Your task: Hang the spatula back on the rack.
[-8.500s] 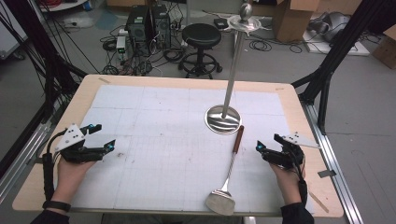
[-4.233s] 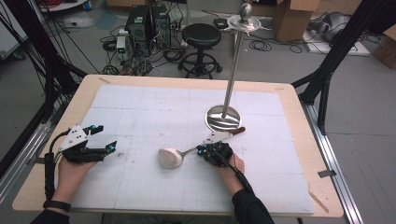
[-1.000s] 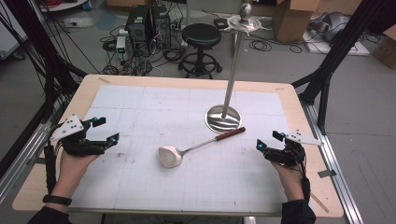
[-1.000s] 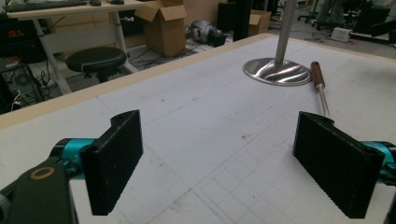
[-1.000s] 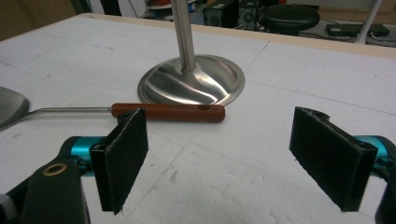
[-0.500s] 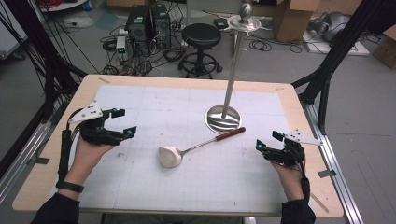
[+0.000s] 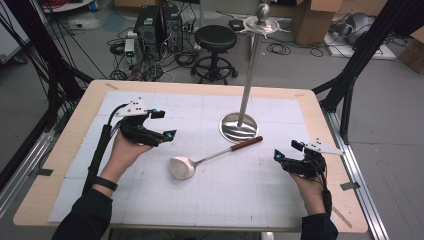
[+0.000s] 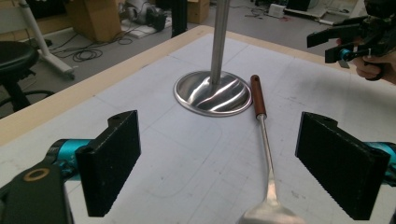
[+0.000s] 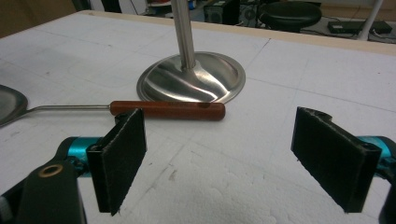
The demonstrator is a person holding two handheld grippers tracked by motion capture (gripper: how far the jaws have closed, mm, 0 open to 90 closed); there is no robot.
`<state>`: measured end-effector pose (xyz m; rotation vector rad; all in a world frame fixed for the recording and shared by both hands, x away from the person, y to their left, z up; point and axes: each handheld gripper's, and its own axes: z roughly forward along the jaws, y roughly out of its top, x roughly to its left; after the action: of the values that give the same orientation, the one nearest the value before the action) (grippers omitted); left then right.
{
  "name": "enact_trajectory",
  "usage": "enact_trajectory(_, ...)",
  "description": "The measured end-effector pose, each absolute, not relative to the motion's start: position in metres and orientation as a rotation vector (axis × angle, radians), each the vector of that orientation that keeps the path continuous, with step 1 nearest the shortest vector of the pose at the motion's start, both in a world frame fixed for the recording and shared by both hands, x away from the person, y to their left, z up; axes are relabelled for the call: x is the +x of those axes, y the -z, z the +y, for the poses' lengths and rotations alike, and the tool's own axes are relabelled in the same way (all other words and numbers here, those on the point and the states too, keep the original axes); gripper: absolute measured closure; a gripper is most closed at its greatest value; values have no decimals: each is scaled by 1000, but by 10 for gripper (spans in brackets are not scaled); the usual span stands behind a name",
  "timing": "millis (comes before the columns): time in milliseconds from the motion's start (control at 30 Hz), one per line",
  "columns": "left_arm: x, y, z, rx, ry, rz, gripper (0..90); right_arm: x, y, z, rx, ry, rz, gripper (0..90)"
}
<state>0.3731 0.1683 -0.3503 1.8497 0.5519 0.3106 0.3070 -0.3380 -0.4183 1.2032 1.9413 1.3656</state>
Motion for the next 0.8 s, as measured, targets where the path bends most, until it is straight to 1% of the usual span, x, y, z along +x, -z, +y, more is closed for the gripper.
enact_trajectory(67, 378, 349, 153, 1876, -298, 534, 148, 307, 418, -338, 1204, -1367, 1941, 173)
enact_trajectory(167, 379, 349, 144, 1882, -286, 525, 148, 307, 418, -338, 1206, -1370, 1940, 173)
enact_trajectory(233, 384, 349, 129, 1928, -270, 503, 148, 307, 418, -338, 1204, -1369, 1940, 173)
enact_trajectory(367, 388, 351, 115, 1968, -258, 478, 148, 307, 418, -338, 1204, -1371, 1941, 173)
enact_trajectory(467, 393, 357, 96, 2007, -230, 470, 148, 307, 418, -338, 1209, -1373, 1940, 174)
enact_trajectory(567, 395, 360, 89, 2027, -217, 460, 148, 307, 418, -338, 1209, -1374, 1941, 173)
enact_trajectory(733, 397, 375, 62, 2109, -183, 421, 148, 307, 419, -338, 1212, -1375, 1942, 174)
enact_trajectory(800, 398, 378, 58, 2122, -179, 416, 150, 307, 418, -338, 1212, -1373, 1940, 173)
